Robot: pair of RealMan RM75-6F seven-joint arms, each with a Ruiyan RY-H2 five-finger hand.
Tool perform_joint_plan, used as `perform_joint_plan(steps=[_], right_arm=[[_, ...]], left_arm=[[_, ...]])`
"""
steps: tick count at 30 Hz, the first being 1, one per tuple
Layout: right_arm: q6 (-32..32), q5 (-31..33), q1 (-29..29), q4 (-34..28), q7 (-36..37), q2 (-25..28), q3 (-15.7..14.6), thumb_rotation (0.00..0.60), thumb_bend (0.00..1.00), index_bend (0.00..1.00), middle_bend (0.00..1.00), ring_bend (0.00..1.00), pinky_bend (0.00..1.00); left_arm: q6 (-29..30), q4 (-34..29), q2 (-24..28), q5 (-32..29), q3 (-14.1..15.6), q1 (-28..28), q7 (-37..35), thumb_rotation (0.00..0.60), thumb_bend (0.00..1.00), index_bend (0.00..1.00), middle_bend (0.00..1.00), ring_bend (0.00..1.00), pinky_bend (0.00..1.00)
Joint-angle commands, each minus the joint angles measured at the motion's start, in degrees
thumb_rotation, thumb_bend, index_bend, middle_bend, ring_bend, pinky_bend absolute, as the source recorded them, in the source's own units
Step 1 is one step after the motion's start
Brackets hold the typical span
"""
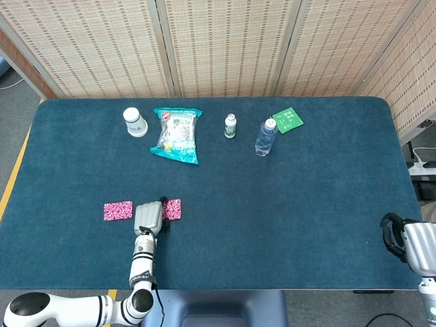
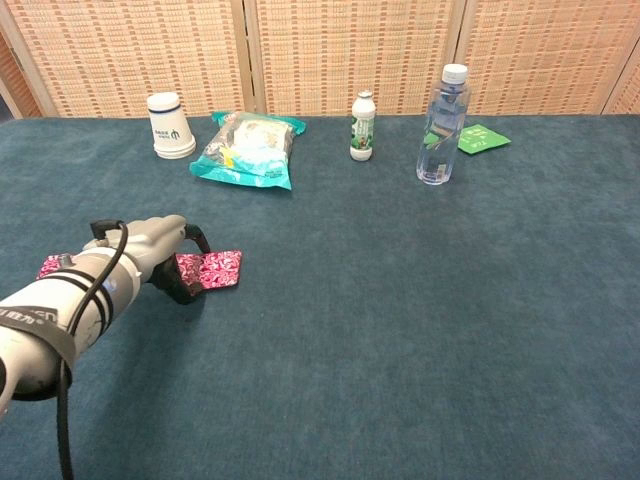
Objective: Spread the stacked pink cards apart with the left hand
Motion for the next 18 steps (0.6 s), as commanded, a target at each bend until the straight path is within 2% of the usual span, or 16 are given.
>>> perform_joint_plan(steps=[1, 6, 18], right_arm=[[-0.04, 0.03, 0.01, 0.01, -0.07, 0.00, 0.00, 0.600, 0.54, 1.00, 0.87, 0.77, 0.95], [-0.13, 0.04, 0.04, 0.01, -0.22, -0.02, -0.04, 0.600, 0.54, 0.99, 0.87, 0.77, 0.95], [-0.11, -0.17, 0.04, 0.11, -0.37, -0.11, -0.16, 0.600, 0.54, 1.00, 0.87, 0.77, 0.95]], left_arm=[[-0.16, -0.26, 0.20, -0.26, -0.04, -0.01, 0.11, 0.600, 0.42, 0.18, 1.00, 1.00, 1.00], [-0.05, -0.77, 0.50, -0.13, -0.15, 0.12, -0.41, 0.600, 0.42, 0.13, 1.00, 1.00, 1.00], [-0.07, -0.59, 0.30, -0.04, 0.18, -0.07, -0.52, 0.600, 0.42, 0.13, 1.00, 1.00, 1.00]])
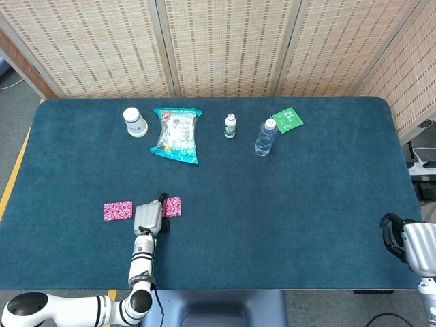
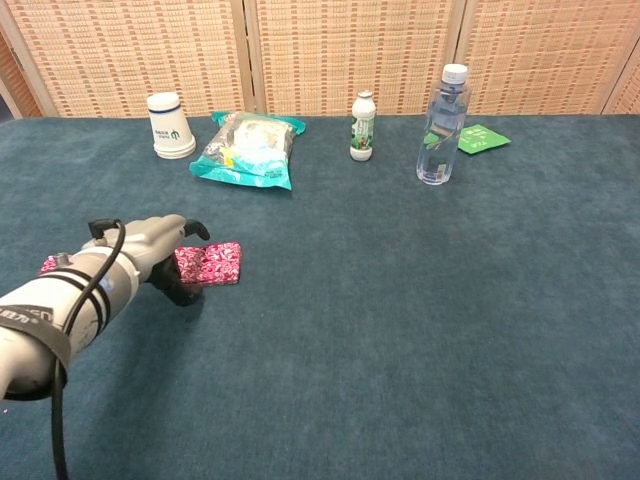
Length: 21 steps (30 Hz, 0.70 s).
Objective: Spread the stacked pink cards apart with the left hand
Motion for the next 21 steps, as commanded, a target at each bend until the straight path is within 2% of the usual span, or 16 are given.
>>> perform_joint_plan(steps=[1, 10, 16, 21], right_arm=[[-0.02, -0.04, 0.01, 0.02, -0.06, 0.00, -0.03, 0.600, 0.54, 1.00, 0.87, 0.77, 0.95], [-0.03, -0.07, 0.04, 0.01, 0.22, 0.11, -0.02, 0.600, 0.54, 1.00, 0.87, 0.77, 0.95], [-0.07, -0.10, 0.04, 0.04, 0.13, 0.09, -0.08, 0.600, 0.54, 1.00, 0.87, 0.77, 0.95], [-0.09, -0.07, 0.05, 0.05, 0.05, 0.05, -0.08, 0.600, 0.54, 0.99, 0.87, 0.77, 0.95]], left_arm=[[-0.05, 0.37, -0.29, -0.17, -0.04, -0.18, 0.12, 0.600, 0.42, 0.13, 1.00, 1.00, 1.00], [0.12, 2.92, -1.79, -0.11, -0.35, -0.34, -0.49, 0.600, 0.42, 0.22, 1.00, 1.00, 1.00], [0.56, 2.87, -2.04, 0.68, -0.26, -0.06, -1.04, 0.600, 0.42, 0.31, 1.00, 1.00, 1.00], [0.78, 1.99, -1.58, 1.06, -0.35, 0.28, -1.26, 0.600, 0.42, 0.32, 1.00, 1.00, 1.00]])
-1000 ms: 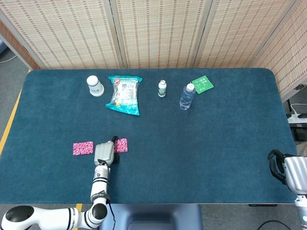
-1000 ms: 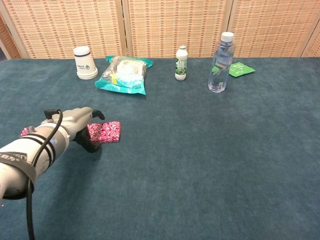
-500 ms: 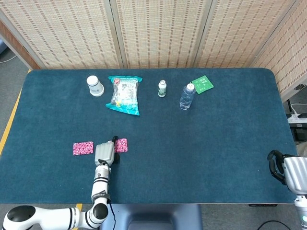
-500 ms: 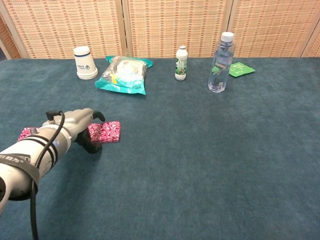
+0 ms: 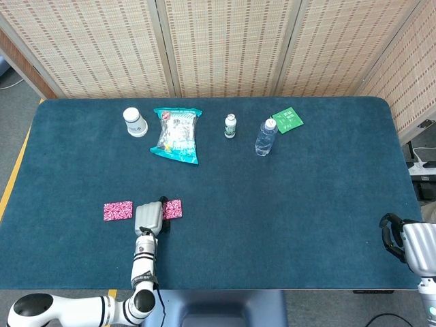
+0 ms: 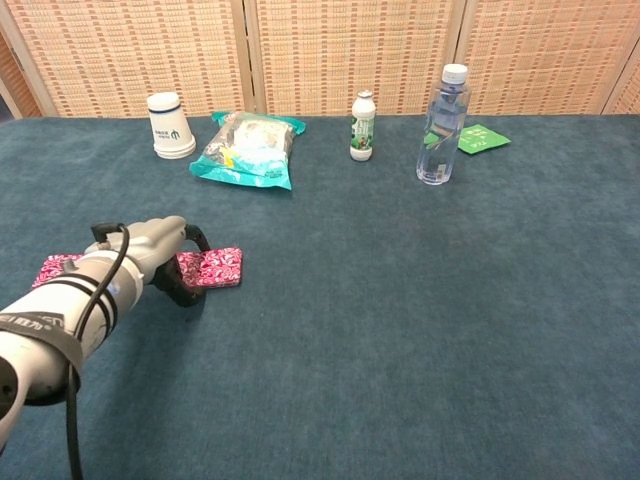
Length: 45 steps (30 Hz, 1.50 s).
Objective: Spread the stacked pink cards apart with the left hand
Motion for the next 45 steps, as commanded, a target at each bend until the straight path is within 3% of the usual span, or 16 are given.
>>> perform_joint_plan(steps=[1, 11, 23, 27, 36, 45], right_arm=[[0.00, 0.01, 0.00, -0.01, -0.02, 0.00, 0.00, 0.600, 0.54, 0.99, 0.87, 0.77, 0.95], [-0.19, 0.19, 0.08, 0.00, -0.15, -0.05, 0.05, 0.600, 0.54, 1.00, 0.87, 0.77, 0.95], [0.23, 0.47, -0.05, -0.19, -0.04, -0.18, 0.30, 0.600, 0.54, 0.99, 0.87, 0.77, 0.95], [0.26, 0.63, -0.04, -0.19, -0.22, -0.31, 0.42, 0.600, 0.54, 1.00, 0.87, 0.77, 0.95], [0.35, 0.72, -0.08, -0.20, -0.53, -0.48, 0.48, 0.600, 0.54, 0.99, 0.87, 0.77, 0.95], [0.56, 0.62, -0.12, -0.14, -0.19, -0.45, 0.54, 0.600, 0.54, 1.00, 0.87, 0.77, 0.95]], left_arm=[[0.15, -0.49, 0.31, 0.17, -0.04, 0.20, -0.09, 0.600, 0.42, 0.33, 1.00, 1.00, 1.00], [2.38, -5.53, 4.08, 3.90, 2.05, 2.96, -2.18, 0.600, 0.42, 0.36, 1.00, 1.00, 1.00], [7.35, -13.82, 15.06, 12.61, 11.58, 12.79, -8.98, 0.600, 0.42, 0.37, 1.00, 1.00, 1.00], [8.56, -15.14, 17.10, 14.08, 13.41, 15.38, -10.55, 0.600, 0.42, 0.37, 1.00, 1.00, 1.00], [8.32, -14.75, 17.43, 14.76, 14.52, 18.53, -12.23, 0.600, 0.42, 0.35, 1.00, 1.00, 1.00], [6.93, -13.41, 16.22, 14.66, 14.59, 19.44, -10.75, 0.600, 0.41, 0.23, 1.00, 1.00, 1.00]])
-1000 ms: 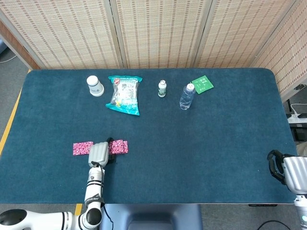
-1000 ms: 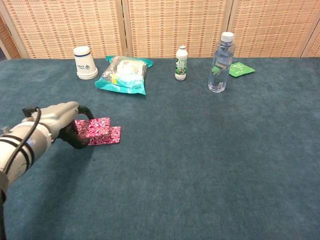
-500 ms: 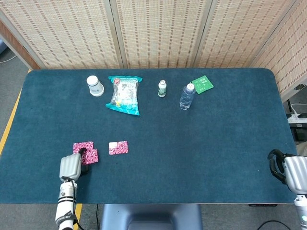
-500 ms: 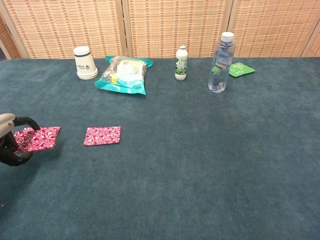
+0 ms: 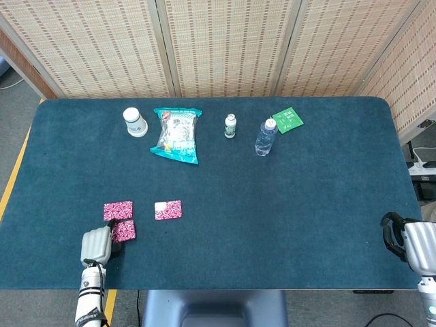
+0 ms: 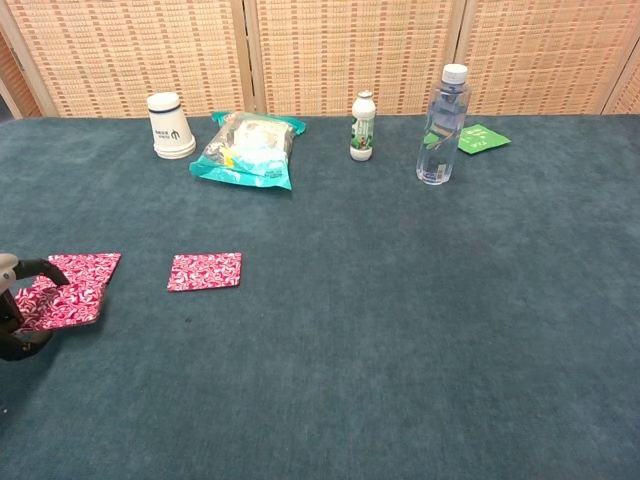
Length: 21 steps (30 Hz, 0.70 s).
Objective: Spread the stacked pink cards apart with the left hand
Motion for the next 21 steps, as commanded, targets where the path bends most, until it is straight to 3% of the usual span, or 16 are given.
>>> perform_joint_plan(steps=[1, 15, 18, 21], right_arm=[[0.11, -0.04, -0.04, 0.06, 0.16, -0.01, 0.02, 0.600, 0.54, 1.00, 0.87, 0.77, 0.95], [0.10, -0.12, -0.05, 0.14, 0.04, -0.09, -0.02, 0.600, 0.54, 0.99, 0.87, 0.77, 0.95], [0.07, -0.08, -0.02, 0.15, 0.04, -0.11, 0.03, 0.600, 0.54, 0.99, 0.87, 0.77, 0.95], [-0.05, -0.16, 0.03, 0.12, -0.02, -0.10, -0.04, 0.600, 0.54, 1.00, 0.87, 0.77, 0.95]], left_arm=[[-0.36, 0.34, -0.26, -0.23, -0.05, 0.26, 0.35, 0.600, 0.41, 0.23, 1.00, 1.00, 1.00], [-0.03, -2.77, 1.90, 0.84, -0.60, 1.74, 1.63, 0.600, 0.41, 0.18, 1.00, 1.00, 1.00], [2.03, -6.41, 4.64, 5.36, -0.80, 2.12, 0.45, 0.600, 0.41, 0.19, 1.00, 1.00, 1.00], [4.79, -7.47, 8.07, 13.89, -1.61, 2.29, -3.23, 0.600, 0.41, 0.33, 1.00, 1.00, 1.00]])
